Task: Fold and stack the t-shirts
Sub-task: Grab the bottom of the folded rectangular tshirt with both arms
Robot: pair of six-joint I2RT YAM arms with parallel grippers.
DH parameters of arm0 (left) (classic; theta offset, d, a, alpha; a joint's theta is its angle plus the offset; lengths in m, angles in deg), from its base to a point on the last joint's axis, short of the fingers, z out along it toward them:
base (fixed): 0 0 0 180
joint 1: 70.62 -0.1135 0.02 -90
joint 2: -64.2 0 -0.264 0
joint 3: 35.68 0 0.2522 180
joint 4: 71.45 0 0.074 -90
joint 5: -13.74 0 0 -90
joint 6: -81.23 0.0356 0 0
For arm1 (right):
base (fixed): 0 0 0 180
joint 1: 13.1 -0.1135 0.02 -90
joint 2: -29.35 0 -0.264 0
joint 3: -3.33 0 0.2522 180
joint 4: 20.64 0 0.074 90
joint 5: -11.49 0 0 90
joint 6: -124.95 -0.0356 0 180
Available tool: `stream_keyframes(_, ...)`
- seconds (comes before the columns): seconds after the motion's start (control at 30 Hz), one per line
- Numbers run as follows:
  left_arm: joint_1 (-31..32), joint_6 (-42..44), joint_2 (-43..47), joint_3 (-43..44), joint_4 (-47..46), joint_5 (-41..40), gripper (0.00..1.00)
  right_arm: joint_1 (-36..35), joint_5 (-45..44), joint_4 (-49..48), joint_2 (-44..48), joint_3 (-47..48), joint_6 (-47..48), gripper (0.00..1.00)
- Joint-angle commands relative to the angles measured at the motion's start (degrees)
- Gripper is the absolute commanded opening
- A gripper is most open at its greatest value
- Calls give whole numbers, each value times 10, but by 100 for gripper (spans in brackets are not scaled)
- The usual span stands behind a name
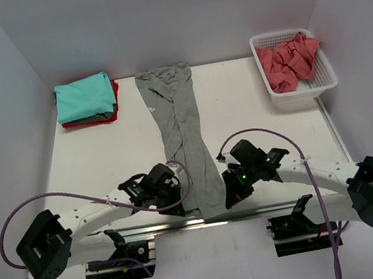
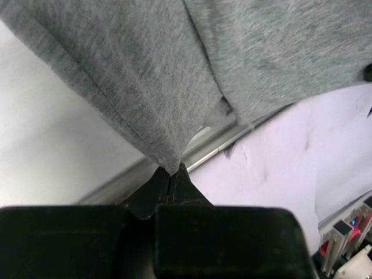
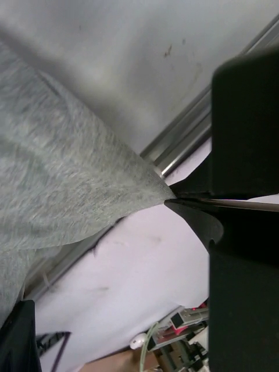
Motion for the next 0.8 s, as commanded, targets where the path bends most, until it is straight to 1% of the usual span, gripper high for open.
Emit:
stream_keyframes(0.0,12,-12,28,27,72,21,0,-12,30,18,12,6,-12,0)
stream_keyframes(0.1,12,18,33,61,90,7,0,-12,25,15,-11,26,1,0)
stream_keyframes(0.2,12,18,33,61,69,7,0,-10,22,39,-37,56,29,0)
stream_keyframes(0.27,12,18,25,66,69,7,0,-8,16,48,-36,71,32,0)
stream_keyframes(0.4,4,4,13,72,97,-3,0,-8,0,60,-34,80,33,0)
stream_keyframes(0.43,4,4,13,73,105,-19,0,-8,-4,62,-37,95,37,0)
stream_keyframes(0.5,-2,4,19,95,110,-42,0,-6,-39,64,-40,119,38,0)
stream_keyframes(0.53,-2,4,19,106,118,-82,0,-4,-49,65,-47,127,39,0)
stream_keyframes(0.57,-8,4,19,131,118,-105,0,-1,-96,68,-50,151,38,0)
stream_keyframes(0.6,-8,4,14,144,127,-129,0,-1,-117,69,-57,161,38,0)
stream_keyframes(0.63,-8,4,8,168,137,-181,0,3,-137,69,-67,169,23,0)
stream_keyframes(0.67,-15,-12,1,180,149,-206,0,6,-180,69,-77,194,17,0)
stream_keyframes(0.73,-22,-19,-28,205,157,-257,0,10,-204,60,-83,204,9,0)
stream_keyframes(0.77,-30,-19,-37,214,157,-267,0,13,-227,54,-88,217,9,0)
